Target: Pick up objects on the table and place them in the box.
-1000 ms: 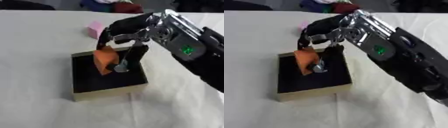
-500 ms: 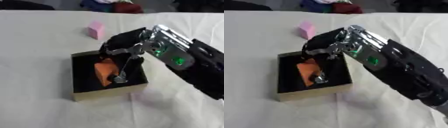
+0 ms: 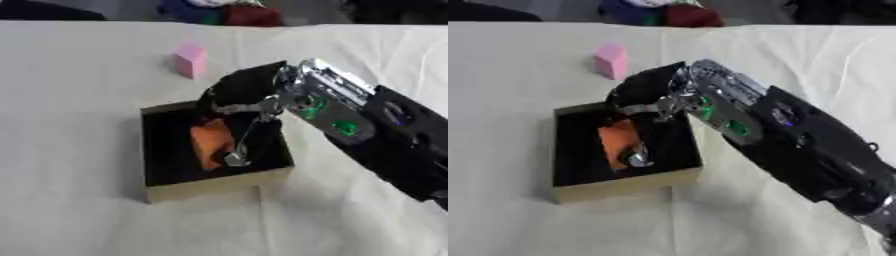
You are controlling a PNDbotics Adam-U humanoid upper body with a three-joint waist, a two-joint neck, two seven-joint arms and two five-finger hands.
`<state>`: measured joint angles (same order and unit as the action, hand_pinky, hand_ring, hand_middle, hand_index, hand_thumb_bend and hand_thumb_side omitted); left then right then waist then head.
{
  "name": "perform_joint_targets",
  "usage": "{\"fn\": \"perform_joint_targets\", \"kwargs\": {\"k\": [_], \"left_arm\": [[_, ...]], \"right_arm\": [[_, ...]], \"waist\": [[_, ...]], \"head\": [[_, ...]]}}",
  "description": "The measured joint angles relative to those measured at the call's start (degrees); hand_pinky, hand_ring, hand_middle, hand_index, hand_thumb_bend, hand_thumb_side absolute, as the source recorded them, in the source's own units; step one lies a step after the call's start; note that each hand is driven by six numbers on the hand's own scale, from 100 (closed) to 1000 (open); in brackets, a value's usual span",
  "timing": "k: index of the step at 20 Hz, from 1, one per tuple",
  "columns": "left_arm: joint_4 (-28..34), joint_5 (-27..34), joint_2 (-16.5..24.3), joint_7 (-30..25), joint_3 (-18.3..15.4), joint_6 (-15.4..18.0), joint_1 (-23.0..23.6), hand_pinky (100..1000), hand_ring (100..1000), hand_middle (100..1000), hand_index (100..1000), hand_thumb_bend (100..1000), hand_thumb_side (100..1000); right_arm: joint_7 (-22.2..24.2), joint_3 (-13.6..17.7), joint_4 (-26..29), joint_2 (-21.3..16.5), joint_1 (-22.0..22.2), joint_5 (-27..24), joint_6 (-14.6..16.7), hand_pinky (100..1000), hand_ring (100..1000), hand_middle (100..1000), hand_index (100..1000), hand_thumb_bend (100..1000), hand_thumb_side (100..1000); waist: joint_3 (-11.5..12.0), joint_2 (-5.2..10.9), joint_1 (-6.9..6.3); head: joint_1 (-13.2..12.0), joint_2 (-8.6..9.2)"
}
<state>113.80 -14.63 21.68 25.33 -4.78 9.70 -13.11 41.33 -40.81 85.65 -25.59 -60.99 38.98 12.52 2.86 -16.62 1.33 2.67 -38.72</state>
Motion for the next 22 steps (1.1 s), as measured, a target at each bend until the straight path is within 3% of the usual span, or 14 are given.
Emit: {"fn": "perform_joint_targets", "kwargs": {"k": [6, 11, 17, 18, 22], "left_arm": [[0.0, 0.0, -0.01, -0.05, 0.0, 0.05, 0.0, 563, 561, 688, 749, 100, 848], [0.0, 0.0, -0.01, -0.05, 0.0, 0.05, 0.0, 563, 561, 688, 749, 100, 848], [0.0, 0.02, 0.51, -0.31, 0.28, 0.15, -0.82, 565, 567, 691, 755, 100, 824], [0.0, 0.02, 1.27, -0.49, 0.52, 0.24, -1.61, 567, 572, 692, 761, 100, 803], [0.0, -0.65, 7.76, -2.02, 1.97, -0.65, -7.46, 571, 582, 694, 772, 100, 764]], "right_arm": [[-0.53, 1.83, 0.6, -0.29, -0.4, 1.23, 1.13, 857, 877, 781, 820, 458, 682], [-0.25, 3.67, 1.92, -1.13, -0.6, 1.13, 1.73, 856, 873, 779, 817, 439, 676], [-2.03, 7.6, 5.31, -2.44, -1.03, -0.08, -0.01, 855, 855, 758, 813, 313, 679], [-2.69, 8.62, 6.13, -2.75, -1.03, -0.6, -0.67, 856, 848, 749, 814, 239, 697], [-6.32, 13.54, 10.26, -4.69, -0.84, -3.34, -4.14, 860, 837, 735, 804, 107, 754]], "waist": [[-0.06, 0.0, 0.05], [-0.2, 0.0, 0.1], [-0.48, 0.0, -0.17], [-0.6, -0.01, -0.23], [-1.15, -0.14, -0.55]], "head": [[0.0, 0.0], [-0.01, 0.0], [-0.06, 0.0], [-0.11, 0.0], [-0.52, 0.0]]}}
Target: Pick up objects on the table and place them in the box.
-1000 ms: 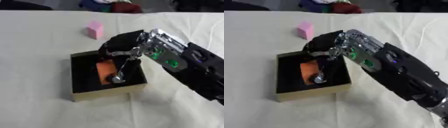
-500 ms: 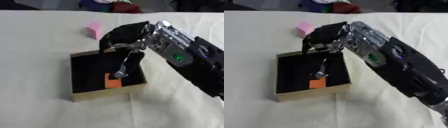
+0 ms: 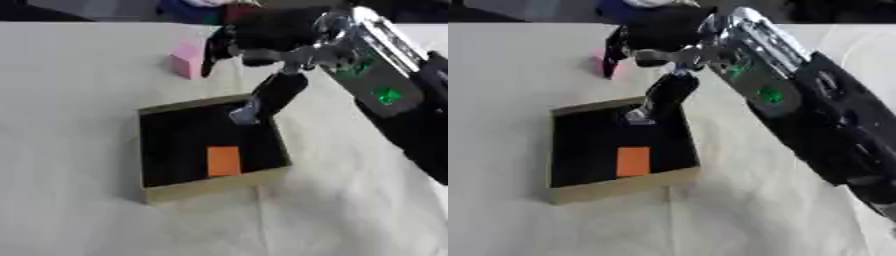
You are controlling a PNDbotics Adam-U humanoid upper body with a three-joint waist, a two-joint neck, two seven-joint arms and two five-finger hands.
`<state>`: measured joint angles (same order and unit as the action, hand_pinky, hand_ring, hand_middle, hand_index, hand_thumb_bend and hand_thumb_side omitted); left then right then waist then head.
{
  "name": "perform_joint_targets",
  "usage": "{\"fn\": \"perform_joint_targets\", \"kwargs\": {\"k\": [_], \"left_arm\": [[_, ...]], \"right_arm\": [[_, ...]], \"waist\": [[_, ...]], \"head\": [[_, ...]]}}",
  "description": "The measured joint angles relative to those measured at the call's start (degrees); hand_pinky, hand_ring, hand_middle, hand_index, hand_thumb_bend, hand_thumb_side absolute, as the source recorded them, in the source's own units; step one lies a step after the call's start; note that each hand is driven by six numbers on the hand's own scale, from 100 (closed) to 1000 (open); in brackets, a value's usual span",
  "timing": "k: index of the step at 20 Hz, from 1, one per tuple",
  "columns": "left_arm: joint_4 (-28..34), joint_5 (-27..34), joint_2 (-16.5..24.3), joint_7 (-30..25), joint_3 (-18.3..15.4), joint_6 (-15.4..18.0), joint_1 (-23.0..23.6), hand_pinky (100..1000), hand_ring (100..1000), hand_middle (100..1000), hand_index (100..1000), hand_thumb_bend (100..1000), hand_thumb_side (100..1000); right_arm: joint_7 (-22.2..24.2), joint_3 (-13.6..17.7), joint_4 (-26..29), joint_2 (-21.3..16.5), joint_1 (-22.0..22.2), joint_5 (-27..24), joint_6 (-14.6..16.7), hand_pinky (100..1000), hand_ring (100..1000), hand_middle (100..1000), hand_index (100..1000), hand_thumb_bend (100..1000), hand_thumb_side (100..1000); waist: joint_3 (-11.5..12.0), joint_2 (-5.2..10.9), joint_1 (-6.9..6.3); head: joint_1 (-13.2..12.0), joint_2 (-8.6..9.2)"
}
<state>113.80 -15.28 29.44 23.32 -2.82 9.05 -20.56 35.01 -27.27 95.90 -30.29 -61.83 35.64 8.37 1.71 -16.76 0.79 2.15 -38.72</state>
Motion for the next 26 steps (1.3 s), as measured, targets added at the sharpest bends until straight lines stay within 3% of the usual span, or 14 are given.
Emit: {"fn": "perform_joint_targets", "kwargs": {"k": [6, 11, 16, 22, 23, 26], "left_arm": [[-0.35, -1.76, 9.92, -4.27, 3.52, -5.11, -9.73, 576, 592, 699, 788, 100, 740], [-5.45, -4.64, 14.06, -10.02, 7.04, -7.31, -17.42, 584, 610, 710, 812, 100, 725], [-14.22, -9.06, 14.89, -16.93, 10.87, -6.07, -25.14, 602, 643, 732, 841, 100, 701], [-25.31, -14.55, 14.04, -26.96, 14.11, -1.43, -31.63, 612, 666, 744, 859, 100, 701], [-26.27, -15.08, 13.89, -27.75, 14.26, -0.85, -31.92, 632, 706, 761, 882, 100, 753], [-29.35, -16.74, 13.15, -29.85, 15.84, -0.22, -33.97, 640, 726, 772, 898, 100, 781]], "right_arm": [[-6.11, 5.85, 5.87, -2.7, 2.08, -4.81, -5.0, 868, 813, 712, 794, 100, 826], [-12.55, 9.65, 9.15, -3.91, 4.14, -9.49, -8.84, 875, 799, 696, 789, 100, 899], [-19.59, 13.15, 11.59, -4.38, 6.31, -13.69, -12.02, 883, 790, 687, 793, 100, 883], [-25.68, 15.36, 13.2, -4.68, 7.96, -17.18, -14.53, 886, 788, 686, 794, 100, 883], [-26.07, 15.45, 13.31, -4.78, 7.97, -17.37, -14.71, 888, 785, 683, 795, 100, 887], [-27.22, 16.18, 13.69, -4.79, 8.33, -18.01, -15.22, 888, 783, 682, 795, 100, 889]], "waist": [[-1.31, -0.59, -0.19], [-2.14, -0.96, -0.54], [-2.93, -1.01, -0.85], [-3.54, -1.07, -1.04], [-3.57, -1.09, -1.03], [-5.26, -1.48, -1.08]], "head": [[-0.78, 0.51], [-1.84, 1.01], [-2.69, 1.37], [-3.45, 1.54], [-3.52, 1.54], [-4.23, 1.82]]}}
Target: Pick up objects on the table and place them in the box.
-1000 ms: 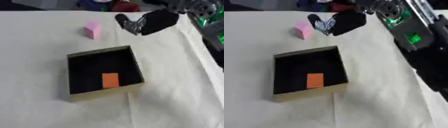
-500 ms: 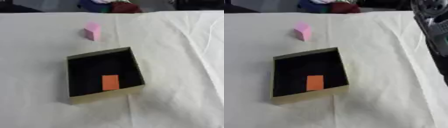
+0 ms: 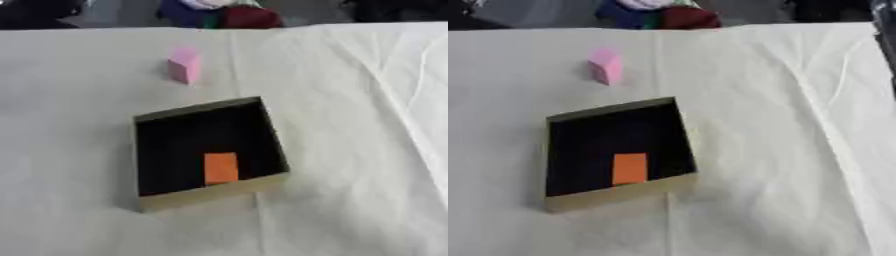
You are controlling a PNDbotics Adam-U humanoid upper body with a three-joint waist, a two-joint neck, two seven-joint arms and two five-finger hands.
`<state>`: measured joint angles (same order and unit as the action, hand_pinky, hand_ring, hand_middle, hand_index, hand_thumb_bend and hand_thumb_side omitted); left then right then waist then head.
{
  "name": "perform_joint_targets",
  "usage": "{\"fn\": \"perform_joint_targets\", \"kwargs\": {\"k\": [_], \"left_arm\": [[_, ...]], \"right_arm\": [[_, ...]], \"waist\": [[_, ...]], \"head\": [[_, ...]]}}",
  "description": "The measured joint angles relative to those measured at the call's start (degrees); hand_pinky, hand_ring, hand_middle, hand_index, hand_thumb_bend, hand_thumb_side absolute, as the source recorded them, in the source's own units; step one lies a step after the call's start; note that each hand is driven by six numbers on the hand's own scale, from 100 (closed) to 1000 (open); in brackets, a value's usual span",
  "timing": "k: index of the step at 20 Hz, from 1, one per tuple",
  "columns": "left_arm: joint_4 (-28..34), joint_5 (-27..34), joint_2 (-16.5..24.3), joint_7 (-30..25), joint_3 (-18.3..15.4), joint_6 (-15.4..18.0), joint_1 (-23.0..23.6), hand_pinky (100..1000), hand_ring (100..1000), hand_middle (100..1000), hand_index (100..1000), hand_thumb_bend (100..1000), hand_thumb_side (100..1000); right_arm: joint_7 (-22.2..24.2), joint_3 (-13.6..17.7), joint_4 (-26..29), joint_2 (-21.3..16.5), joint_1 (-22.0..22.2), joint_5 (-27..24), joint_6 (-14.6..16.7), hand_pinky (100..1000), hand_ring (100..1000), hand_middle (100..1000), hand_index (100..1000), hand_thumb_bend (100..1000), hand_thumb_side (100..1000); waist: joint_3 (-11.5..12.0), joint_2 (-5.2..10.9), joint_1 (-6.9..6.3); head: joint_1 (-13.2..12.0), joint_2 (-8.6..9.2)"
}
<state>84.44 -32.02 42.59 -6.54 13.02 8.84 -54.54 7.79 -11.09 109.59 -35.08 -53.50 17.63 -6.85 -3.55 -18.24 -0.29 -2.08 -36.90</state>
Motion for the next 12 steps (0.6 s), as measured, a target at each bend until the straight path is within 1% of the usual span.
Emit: {"fn": "perform_joint_targets", "kwargs": {"k": [1, 4, 5, 6, 7, 8, 9, 10, 11, 12], "left_arm": [[-1.18, -0.73, -0.58, -0.78, 1.08, -0.13, -0.95, 645, 739, 778, 910, 100, 805], [-5.34, -3.28, -2.16, -3.37, 3.9, -0.12, -3.65, 650, 756, 783, 924, 100, 788], [-6.78, -4.13, -2.64, -4.25, 4.46, 0.22, -4.34, 653, 762, 785, 929, 139, 783], [-8.21, -5.0, -3.14, -5.12, 4.86, 0.72, -4.93, 653, 763, 786, 931, 158, 784], [-9.64, -5.94, -3.65, -6.02, 5.14, 1.33, -5.54, 656, 770, 793, 940, 255, 779], [-11.13, -6.8, -4.11, -6.9, 5.22, 2.08, -6.13, 656, 771, 794, 941, 264, 780], [-12.59, -7.69, -4.65, -7.82, 5.28, 2.89, -6.72, 657, 773, 798, 946, 306, 774], [-14.12, -8.63, -5.22, -8.74, 5.27, 3.74, -7.29, 658, 774, 798, 946, 308, 771], [-15.58, -9.58, -5.76, -9.65, 5.21, 4.61, -7.8, 661, 781, 803, 953, 342, 756], [-16.96, -10.43, -6.29, -10.54, 5.09, 5.46, -8.39, 662, 782, 805, 955, 346, 750]], "right_arm": [[-0.33, 0.24, 0.12, -0.01, 0.13, -0.17, -0.19, 888, 782, 681, 795, 100, 888], [-1.16, 0.74, 0.35, -0.01, 0.15, -0.62, -0.57, 889, 780, 680, 795, 100, 891], [-1.34, 0.87, 0.39, -0.01, 0.15, -0.67, -0.7, 889, 779, 679, 795, 100, 895], [-1.47, 0.89, 0.45, -0.01, 0.17, -0.75, -0.78, 889, 779, 679, 795, 100, 896], [-1.6, 0.9, 0.46, -0.01, 0.23, -0.9, -0.86, 890, 777, 677, 795, 100, 897], [-1.68, 0.93, 0.48, 0.0, 0.31, -1.06, -0.92, 890, 777, 677, 795, 100, 897], [-1.75, 1.0, 0.5, 0.0, 0.34, -1.13, -0.98, 890, 775, 676, 795, 100, 900], [-1.81, 1.02, 0.51, 0.01, 0.37, -1.16, -1.04, 890, 775, 676, 795, 100, 900], [-1.87, 1.04, 0.52, 0.02, 0.39, -1.19, -1.11, 890, 774, 675, 795, 100, 901], [-1.9, 1.08, 0.55, 0.02, 0.39, -1.24, -1.13, 890, 774, 675, 795, 100, 900]], "waist": [[-0.22, -0.12, -0.09], [-0.54, -0.26, -0.16], [-0.71, -0.38, -0.13], [-0.81, -0.53, -0.13], [-0.9, -0.62, -0.14], [-1.07, -0.7, -0.15], [-1.17, -0.81, -0.17], [-1.27, -0.87, -0.21], [-1.41, -0.91, -0.26], [-1.58, -0.97, -0.29]], "head": [[-0.19, 0.19], [-0.46, 0.32], [-0.58, 0.39], [-0.77, 0.48], [-0.94, 0.53], [-1.18, 0.66], [-1.37, 0.7], [-1.59, 0.71], [-1.81, 0.73], [-1.99, 0.75]]}}
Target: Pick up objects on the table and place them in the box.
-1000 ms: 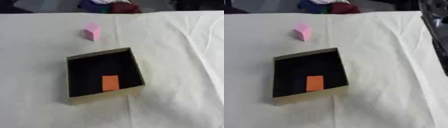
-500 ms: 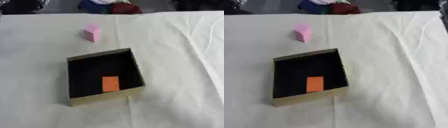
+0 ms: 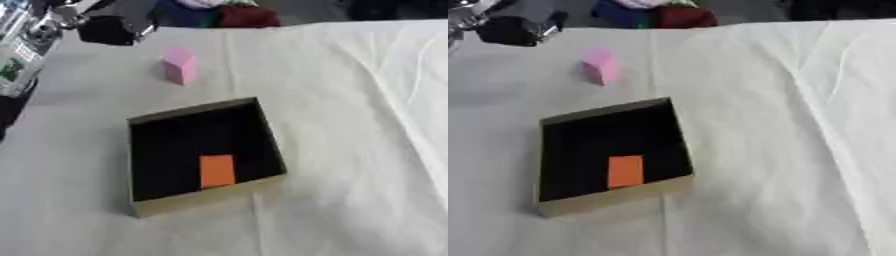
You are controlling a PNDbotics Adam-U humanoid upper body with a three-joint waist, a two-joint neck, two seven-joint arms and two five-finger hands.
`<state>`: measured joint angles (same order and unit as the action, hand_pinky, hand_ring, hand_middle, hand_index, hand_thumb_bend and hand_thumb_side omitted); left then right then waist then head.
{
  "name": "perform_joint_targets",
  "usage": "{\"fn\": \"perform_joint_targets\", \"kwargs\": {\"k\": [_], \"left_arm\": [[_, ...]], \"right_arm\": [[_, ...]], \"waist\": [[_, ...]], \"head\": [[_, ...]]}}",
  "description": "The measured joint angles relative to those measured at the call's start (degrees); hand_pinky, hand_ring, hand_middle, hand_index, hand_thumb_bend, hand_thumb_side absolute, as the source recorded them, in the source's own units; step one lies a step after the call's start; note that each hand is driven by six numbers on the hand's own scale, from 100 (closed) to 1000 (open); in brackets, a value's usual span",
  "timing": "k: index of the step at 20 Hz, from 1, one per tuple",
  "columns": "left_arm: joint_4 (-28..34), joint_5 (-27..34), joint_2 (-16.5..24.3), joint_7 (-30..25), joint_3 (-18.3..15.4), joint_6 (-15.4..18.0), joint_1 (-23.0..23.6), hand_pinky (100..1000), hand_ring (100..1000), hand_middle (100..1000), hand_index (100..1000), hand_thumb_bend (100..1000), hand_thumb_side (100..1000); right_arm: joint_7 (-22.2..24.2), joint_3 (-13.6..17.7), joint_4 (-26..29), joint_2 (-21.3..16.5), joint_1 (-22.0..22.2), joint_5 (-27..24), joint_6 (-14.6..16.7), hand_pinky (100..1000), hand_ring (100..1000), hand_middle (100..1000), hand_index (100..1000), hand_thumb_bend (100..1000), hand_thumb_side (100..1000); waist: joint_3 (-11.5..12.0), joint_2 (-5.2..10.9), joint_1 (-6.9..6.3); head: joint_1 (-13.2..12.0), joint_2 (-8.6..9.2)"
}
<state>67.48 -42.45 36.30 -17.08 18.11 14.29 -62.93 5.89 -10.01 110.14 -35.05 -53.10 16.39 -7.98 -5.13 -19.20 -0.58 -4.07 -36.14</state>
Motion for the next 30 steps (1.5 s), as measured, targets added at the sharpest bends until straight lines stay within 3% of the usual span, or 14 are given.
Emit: {"fn": "perform_joint_targets", "kwargs": {"k": [2, 5, 8, 13, 20, 30], "left_arm": [[-2.29, -1.88, -0.93, -1.85, -0.27, 1.57, -0.95, 666, 791, 816, 965, 340, 703], [-4.35, -4.81, -1.92, -4.79, -0.83, 3.33, -1.42, 672, 803, 835, 984, 237, 541], [-4.99, -7.73, -2.77, -7.72, -1.75, 4.87, -1.67, 680, 814, 848, 1000, 185, 458], [-6.73, -12.13, -4.11, -12.08, -3.07, 7.01, -2.06, 704, 839, 857, 1000, 245, 531], [-8.37, -15.0, -4.54, -15.51, -3.87, 8.45, -2.18, 704, 842, 848, 1000, 227, 438], [-9.47, -19.04, -5.02, -14.41, -4.12, 8.63, -2.51, 712, 860, 858, 1000, 287, 446]], "right_arm": [[-0.04, 0.11, 0.04, 0.02, 0.04, -0.17, -0.04, 890, 771, 672, 794, 100, 900], [-0.16, 0.14, 0.06, 0.05, 0.22, -0.37, -0.17, 891, 766, 667, 792, 100, 901], [-0.33, 0.18, 0.06, 0.4, 0.55, -0.4, -0.35, 891, 762, 663, 792, 100, 901], [-0.76, 0.52, 0.07, 0.6, 0.77, -0.5, -0.8, 892, 758, 659, 791, 100, 900], [-0.94, 0.83, 0.08, 0.97, 1.21, -0.7, -1.2, 893, 752, 653, 790, 100, 910], [-1.06, 1.05, 0.12, 1.5, 1.22, -1.05, -1.74, 894, 744, 644, 787, 100, 918]], "waist": [[-0.25, -0.22, -0.04], [-0.46, -0.28, -0.16], [-0.55, -0.36, -0.41], [-0.97, -0.49, -0.74], [-1.59, -0.9, -1.2], [-2.49, -2.15, -1.78]], "head": [[-0.33, 0.19], [-0.58, 0.49], [-0.79, 0.53], [-0.86, 1.0], [-0.99, 1.51], [-1.58, 2.48]]}}
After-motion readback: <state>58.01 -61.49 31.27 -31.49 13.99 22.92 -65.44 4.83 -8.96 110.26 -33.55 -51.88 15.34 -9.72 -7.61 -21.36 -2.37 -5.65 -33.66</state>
